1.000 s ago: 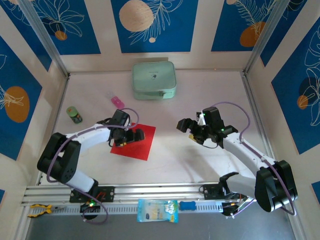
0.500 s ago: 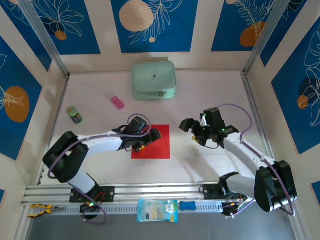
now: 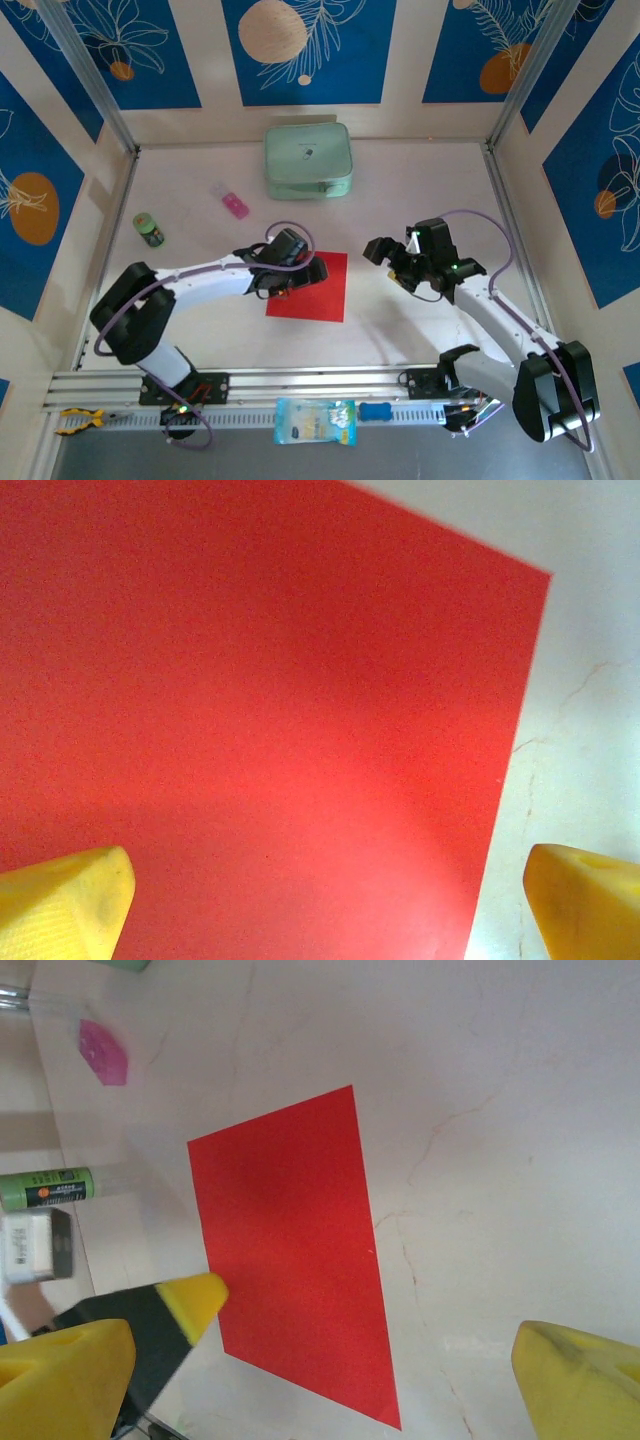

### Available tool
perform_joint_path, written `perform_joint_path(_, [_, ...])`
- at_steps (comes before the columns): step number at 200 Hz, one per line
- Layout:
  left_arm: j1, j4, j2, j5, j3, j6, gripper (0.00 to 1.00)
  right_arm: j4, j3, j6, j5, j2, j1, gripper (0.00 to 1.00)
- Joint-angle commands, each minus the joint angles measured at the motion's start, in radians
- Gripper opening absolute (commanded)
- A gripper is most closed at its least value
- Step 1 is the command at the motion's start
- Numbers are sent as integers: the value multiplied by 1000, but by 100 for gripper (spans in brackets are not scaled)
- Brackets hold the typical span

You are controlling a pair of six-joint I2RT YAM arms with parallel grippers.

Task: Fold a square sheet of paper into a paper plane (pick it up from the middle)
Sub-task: Move the square sheet of paper to the center of the table, then first fold the square sheet of paper in half at the center of the table.

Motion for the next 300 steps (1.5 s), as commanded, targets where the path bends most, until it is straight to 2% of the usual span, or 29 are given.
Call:
perform_joint_path(1, [22,-98,-44,-50,49,130,100,-10,14,-20,38,-28,-12,96])
perform_joint_path(13, [48,-68,-49,13,31,142,100,-30,13,35,73,-34,-36,92])
perform_joint_path(28, [79,-23,-37,117,20,155,100,24,-19,52,-24,-47,-100,91])
perform_joint_path(40, [85,-81,-4,131,60,175,99,104,-52,62,-157,-46,-158,91])
perform_joint_path(59, [83,-204,73,134,152,228,96,100,-48,44,-214,-24,-180,90])
perform_joint_path(92, [73,-390,198,97,309,316,91,-14,13,-23,-181,31,-145,90])
perform_joint_path(158, [12,-622,373,13,543,403,87,-30,48,-20,-142,124,-67,91])
perform_joint_path(217, [-5,-665,437,1,591,387,88,-38,62,-25,-132,164,-52,92])
perform_joint_path(300, [-5,-639,486,33,613,355,89,-34,71,-23,-139,183,-50,92])
